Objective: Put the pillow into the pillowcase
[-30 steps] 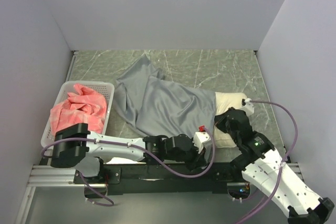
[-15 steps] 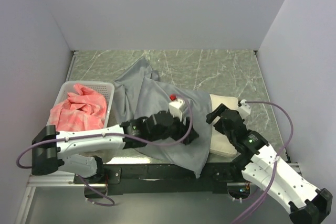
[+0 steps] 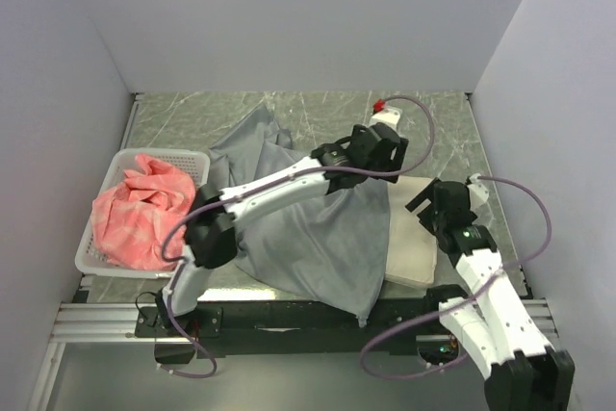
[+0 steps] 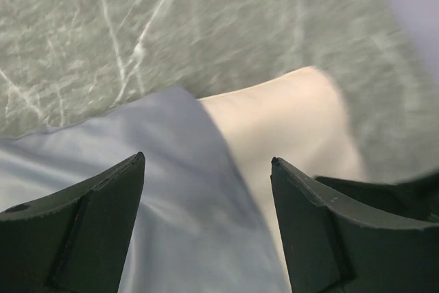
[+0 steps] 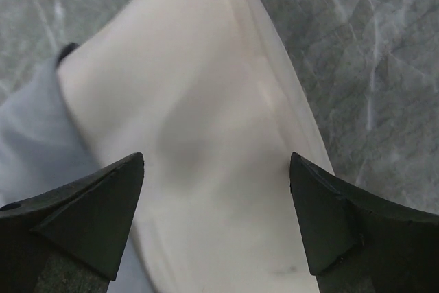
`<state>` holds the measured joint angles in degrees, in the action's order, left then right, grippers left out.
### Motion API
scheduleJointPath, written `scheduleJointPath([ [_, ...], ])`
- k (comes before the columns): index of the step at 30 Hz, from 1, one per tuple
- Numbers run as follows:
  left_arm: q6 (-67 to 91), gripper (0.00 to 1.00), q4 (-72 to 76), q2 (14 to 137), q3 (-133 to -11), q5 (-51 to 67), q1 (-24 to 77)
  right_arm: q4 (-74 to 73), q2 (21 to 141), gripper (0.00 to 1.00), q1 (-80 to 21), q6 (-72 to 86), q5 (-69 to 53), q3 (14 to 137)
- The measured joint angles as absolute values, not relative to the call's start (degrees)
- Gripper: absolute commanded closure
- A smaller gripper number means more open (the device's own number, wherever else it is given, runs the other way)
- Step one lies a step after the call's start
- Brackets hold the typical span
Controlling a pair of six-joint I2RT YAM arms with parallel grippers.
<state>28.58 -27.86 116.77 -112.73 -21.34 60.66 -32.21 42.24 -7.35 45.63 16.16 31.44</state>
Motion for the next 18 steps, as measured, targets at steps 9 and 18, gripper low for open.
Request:
scheduleJointPath([
  [9, 21.1, 0.14, -34.6, 133.4, -120.5, -20.5, 57.4, -19.9, 50.7, 0.33, -3.7, 44.4, 10.3, 25.4],
  [18, 19.7, 0.32, -32.2, 136.9, -125.2, -19.9, 56.6, -11.3, 49.1, 1.0, -3.4, 47.0, 6.6, 21.1],
])
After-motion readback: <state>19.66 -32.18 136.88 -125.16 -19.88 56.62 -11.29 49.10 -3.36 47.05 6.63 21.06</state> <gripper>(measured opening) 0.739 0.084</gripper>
